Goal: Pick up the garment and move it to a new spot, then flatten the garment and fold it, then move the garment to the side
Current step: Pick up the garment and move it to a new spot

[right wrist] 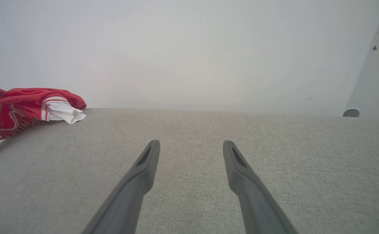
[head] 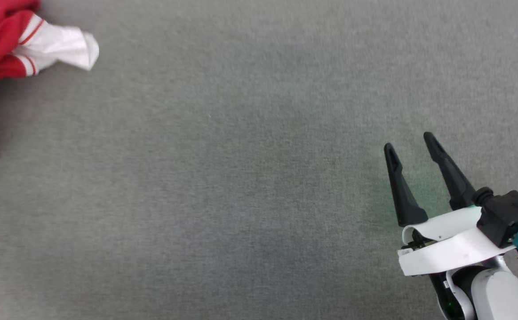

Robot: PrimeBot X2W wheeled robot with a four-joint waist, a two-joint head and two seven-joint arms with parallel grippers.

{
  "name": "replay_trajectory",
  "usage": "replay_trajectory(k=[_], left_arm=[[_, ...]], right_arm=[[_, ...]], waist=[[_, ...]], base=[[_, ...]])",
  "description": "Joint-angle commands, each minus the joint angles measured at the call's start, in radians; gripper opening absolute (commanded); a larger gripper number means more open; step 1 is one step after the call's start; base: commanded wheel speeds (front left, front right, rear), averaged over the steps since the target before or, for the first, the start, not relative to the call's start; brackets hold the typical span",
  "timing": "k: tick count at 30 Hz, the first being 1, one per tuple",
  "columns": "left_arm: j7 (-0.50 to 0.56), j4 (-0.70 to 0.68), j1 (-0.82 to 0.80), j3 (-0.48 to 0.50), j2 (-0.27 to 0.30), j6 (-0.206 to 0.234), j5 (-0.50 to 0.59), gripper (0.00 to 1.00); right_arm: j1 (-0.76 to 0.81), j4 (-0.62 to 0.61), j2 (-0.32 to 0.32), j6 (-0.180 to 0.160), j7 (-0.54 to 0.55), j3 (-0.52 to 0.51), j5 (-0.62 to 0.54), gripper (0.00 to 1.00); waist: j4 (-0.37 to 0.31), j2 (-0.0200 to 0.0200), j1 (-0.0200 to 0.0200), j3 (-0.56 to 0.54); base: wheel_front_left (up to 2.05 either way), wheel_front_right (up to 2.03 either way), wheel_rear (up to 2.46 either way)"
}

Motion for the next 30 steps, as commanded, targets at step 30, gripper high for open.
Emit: replay_trajectory(k=[30], left_arm=[[-0.250, -0.289, -0.187, -0.331, 0.011, 0.000, 0.034, 0.00]], right_arm=[[0.127, 0.132, 0.043, 0.001, -0.071, -0.043, 0.051, 1.00]], waist=[[0.153, 0.0000, 0.0000, -0.395]], base=[[0.00, 0.00, 0.00]])
